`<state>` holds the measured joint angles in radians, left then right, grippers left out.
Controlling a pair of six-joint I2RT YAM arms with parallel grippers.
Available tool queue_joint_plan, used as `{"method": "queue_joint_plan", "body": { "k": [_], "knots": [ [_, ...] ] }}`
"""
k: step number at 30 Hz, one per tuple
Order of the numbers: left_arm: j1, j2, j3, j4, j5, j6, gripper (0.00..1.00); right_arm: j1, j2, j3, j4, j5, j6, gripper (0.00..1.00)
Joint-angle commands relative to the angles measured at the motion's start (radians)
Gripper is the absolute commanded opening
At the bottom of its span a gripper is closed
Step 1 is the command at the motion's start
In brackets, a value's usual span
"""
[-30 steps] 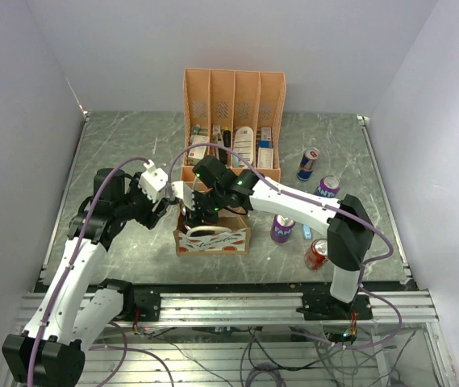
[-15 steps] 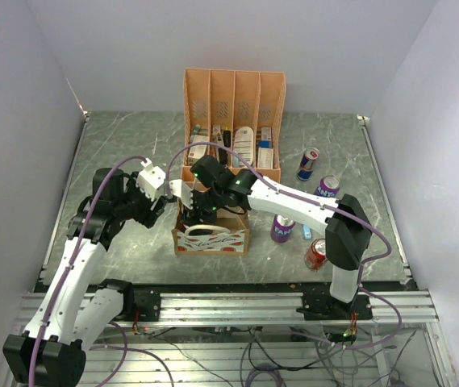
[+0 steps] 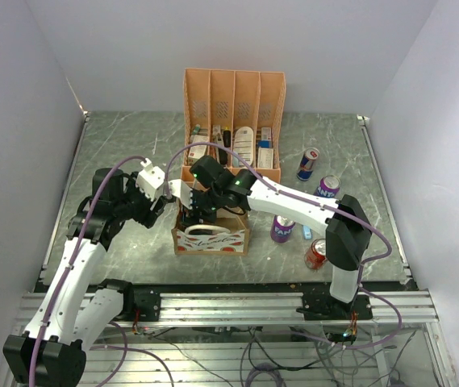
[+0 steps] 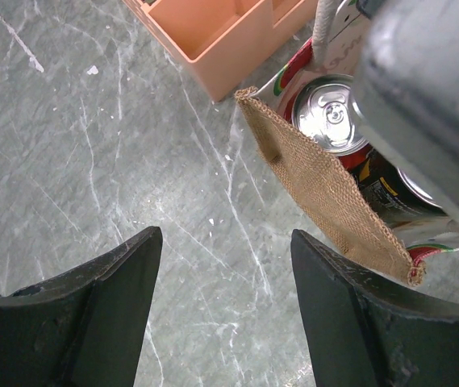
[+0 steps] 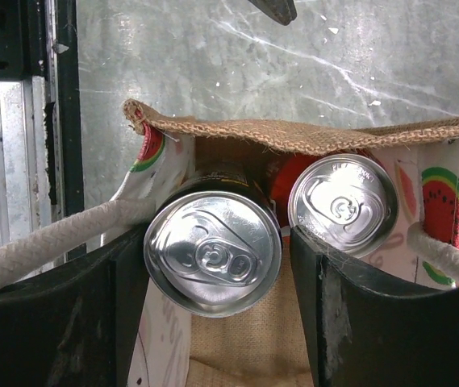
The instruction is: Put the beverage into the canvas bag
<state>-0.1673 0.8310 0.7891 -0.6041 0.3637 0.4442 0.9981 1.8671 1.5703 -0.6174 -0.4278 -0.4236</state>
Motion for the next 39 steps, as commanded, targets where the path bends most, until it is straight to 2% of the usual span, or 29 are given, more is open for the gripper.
{"method": "queue_joint_plan", "body": {
  "k": [1,10,31,39],
  "knots": [
    [-0.002,0.004,0.031,0.069,0.005,-0.016,0.76,0.043,0.014,0.011,0.016,0.041,-0.063,0.67],
    [-0.001,0.002,0.025,0.073,0.005,-0.003,0.76,0.042,-0.002,0.019,0.012,0.048,-0.068,0.74],
    [-0.002,0.003,0.029,0.067,0.002,0.0,0.75,0.041,-0.033,0.065,-0.009,-0.025,-0.046,0.71],
    [-0.001,0.003,0.029,0.067,0.004,0.001,0.75,0.041,-0.036,0.056,-0.003,-0.04,-0.038,0.75]
  ]
}}
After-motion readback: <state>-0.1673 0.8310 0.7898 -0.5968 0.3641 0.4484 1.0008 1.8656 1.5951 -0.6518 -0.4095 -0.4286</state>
